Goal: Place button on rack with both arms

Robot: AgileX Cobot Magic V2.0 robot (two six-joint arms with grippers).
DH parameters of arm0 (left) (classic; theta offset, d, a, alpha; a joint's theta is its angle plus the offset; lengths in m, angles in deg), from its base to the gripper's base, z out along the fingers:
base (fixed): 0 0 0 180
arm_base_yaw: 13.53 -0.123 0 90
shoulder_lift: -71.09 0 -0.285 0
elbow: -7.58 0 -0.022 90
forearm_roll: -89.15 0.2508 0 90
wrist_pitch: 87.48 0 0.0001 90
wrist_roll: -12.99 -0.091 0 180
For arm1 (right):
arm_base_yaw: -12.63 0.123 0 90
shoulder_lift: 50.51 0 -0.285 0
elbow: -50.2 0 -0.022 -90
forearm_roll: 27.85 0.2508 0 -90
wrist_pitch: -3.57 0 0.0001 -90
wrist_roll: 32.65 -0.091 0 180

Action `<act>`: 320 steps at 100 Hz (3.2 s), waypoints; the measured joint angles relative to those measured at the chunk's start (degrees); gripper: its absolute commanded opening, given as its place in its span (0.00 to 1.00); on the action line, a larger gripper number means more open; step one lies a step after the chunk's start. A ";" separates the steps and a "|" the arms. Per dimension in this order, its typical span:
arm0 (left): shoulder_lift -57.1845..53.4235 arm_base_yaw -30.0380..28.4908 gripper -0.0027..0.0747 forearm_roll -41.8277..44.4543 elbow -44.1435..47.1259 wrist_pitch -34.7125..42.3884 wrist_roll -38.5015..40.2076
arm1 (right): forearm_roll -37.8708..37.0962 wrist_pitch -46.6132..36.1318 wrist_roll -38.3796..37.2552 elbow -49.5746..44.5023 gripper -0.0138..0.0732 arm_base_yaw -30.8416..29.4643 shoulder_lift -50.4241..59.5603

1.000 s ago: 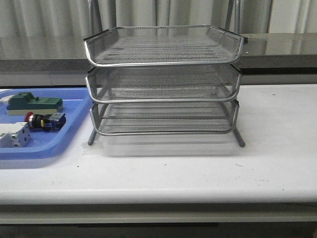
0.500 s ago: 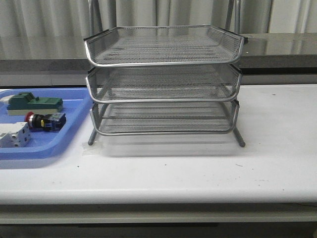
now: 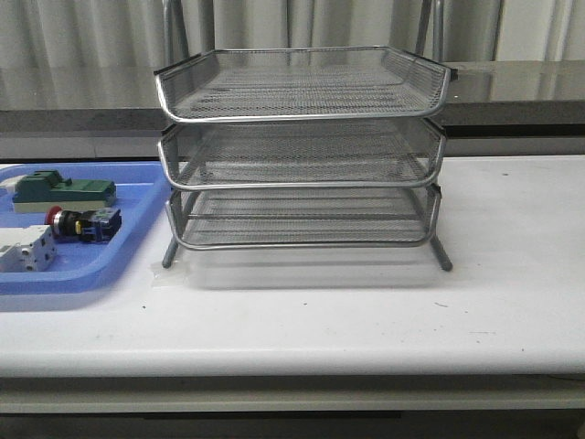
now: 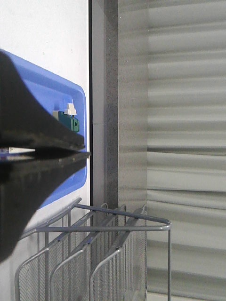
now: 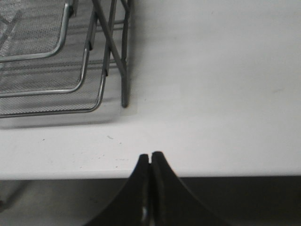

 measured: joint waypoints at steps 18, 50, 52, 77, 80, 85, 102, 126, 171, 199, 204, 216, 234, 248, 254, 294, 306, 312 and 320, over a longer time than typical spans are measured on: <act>0.00 0.00 0.01 0.00 0.00 0.00 0.00 | 7.40 -1.06 0.00 0.00 0.15 0.00 -7.02; 0.00 0.00 0.01 0.00 0.00 0.00 0.00 | 18.95 -11.27 0.00 0.00 0.61 3.18 -14.94; 0.00 0.00 0.01 0.00 0.00 0.00 0.00 | 19.36 -11.93 0.00 0.00 0.61 3.57 -15.48; 0.00 0.00 0.01 0.00 0.00 0.00 0.00 | 25.41 -20.31 0.00 0.03 0.61 8.18 -23.68; 0.00 0.00 0.01 0.00 0.00 0.00 0.00 | 25.88 -21.25 0.00 0.03 0.61 8.50 -24.59; 0.00 0.00 0.01 0.00 0.00 0.00 0.00 | 26.46 -22.75 0.00 0.03 0.61 9.16 -26.14; 0.00 0.00 0.01 0.00 0.00 0.00 0.00 | 27.98 -26.12 0.00 0.03 0.61 9.96 -30.46; 0.00 0.00 0.01 0.00 0.00 0.00 0.00 | 29.36 -27.91 0.00 0.13 0.61 10.07 -32.95; 0.00 0.00 0.01 0.00 0.00 0.00 0.00 | 29.49 -28.48 0.00 0.26 0.61 10.07 -32.95; 0.00 0.00 0.01 0.00 0.00 0.00 0.00 | 34.54 -28.48 3.09 0.26 0.61 10.07 -32.95; 0.00 0.00 0.01 0.00 0.00 0.00 0.00 | 38.00 -28.48 6.33 0.26 0.61 10.07 -32.99; 0.00 0.00 0.01 0.00 0.00 0.00 0.00 | 49.72 -28.62 18.80 0.26 0.61 9.88 -32.99; 0.00 0.00 0.01 0.00 0.00 0.00 0.00 | 70.47 -28.95 38.85 0.26 0.61 9.48 -33.09; 0.00 0.00 0.01 0.00 0.00 0.00 0.00 | 80.96 -25.94 49.47 0.26 0.61 7.68 -35.02; 0.00 0.00 0.01 0.00 0.00 0.00 0.00 | 83.39 -24.21 51.71 0.26 0.61 6.73 -36.21; 0.00 0.00 0.01 0.00 0.00 0.00 0.00 | 87.01 -16.85 56.47 0.60 0.61 3.53 -41.42; 0.00 0.00 0.01 0.00 0.00 0.00 0.00 | 90.89 -14.95 60.37 0.89 0.61 3.05 -42.79; 0.00 0.00 0.01 0.00 0.00 0.00 0.00 | 92.94 -13.87 62.84 0.98 0.61 2.80 -43.51; 0.00 0.00 0.01 0.00 0.00 0.00 0.00 | 93.92 -12.15 65.24 1.11 0.61 2.80 -45.05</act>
